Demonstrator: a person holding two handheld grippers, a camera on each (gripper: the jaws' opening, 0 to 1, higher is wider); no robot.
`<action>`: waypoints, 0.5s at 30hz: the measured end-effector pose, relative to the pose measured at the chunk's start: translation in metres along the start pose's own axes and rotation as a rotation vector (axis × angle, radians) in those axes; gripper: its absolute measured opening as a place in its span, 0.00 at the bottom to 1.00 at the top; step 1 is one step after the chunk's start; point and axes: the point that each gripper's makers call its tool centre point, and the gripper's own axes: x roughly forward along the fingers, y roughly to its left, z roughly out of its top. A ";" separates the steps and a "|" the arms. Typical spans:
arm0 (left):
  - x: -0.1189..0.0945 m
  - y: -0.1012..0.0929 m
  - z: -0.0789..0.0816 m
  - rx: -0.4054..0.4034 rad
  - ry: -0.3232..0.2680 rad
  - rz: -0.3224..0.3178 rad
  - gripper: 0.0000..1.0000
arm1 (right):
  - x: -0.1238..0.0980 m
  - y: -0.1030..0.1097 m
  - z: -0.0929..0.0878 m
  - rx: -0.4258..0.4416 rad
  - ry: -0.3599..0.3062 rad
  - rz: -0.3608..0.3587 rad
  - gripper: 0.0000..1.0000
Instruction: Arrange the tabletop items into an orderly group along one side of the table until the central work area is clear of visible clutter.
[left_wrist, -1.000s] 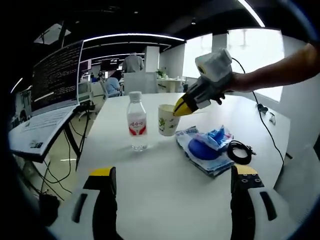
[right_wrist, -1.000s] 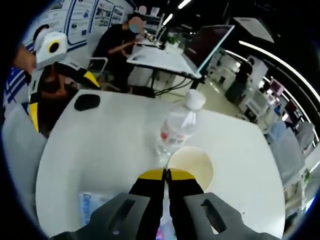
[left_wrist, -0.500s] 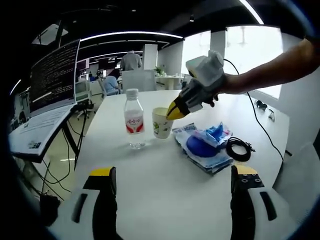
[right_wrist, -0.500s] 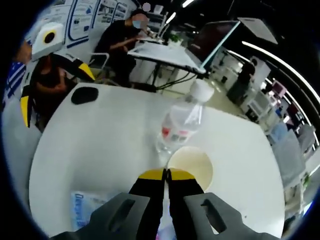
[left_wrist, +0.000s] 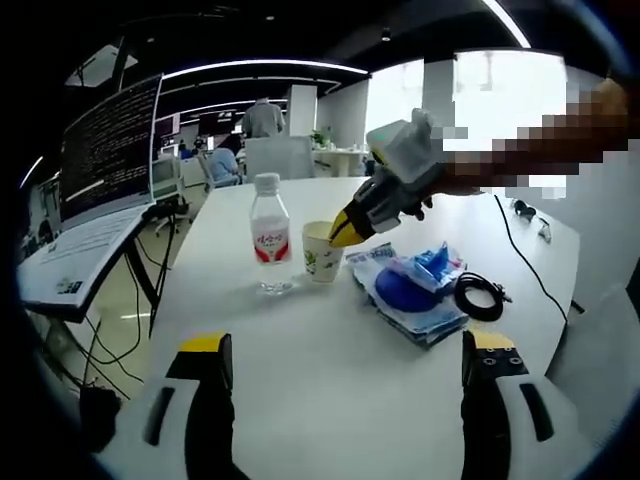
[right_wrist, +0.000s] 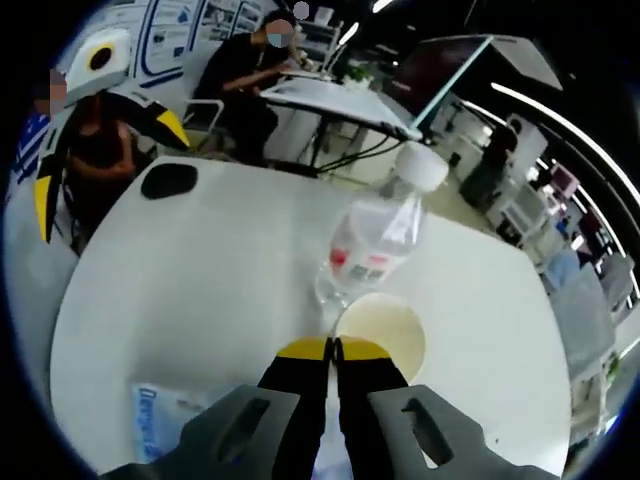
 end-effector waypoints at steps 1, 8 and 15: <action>0.000 0.000 0.000 -0.002 0.000 0.001 0.95 | 0.001 0.000 -0.001 -0.007 0.006 -0.004 0.00; -0.002 0.001 0.001 -0.004 -0.003 0.009 0.94 | 0.006 0.004 -0.004 -0.048 0.015 0.000 0.00; -0.003 0.005 -0.001 -0.008 -0.004 0.013 0.94 | 0.007 0.009 -0.005 -0.080 0.025 0.003 0.05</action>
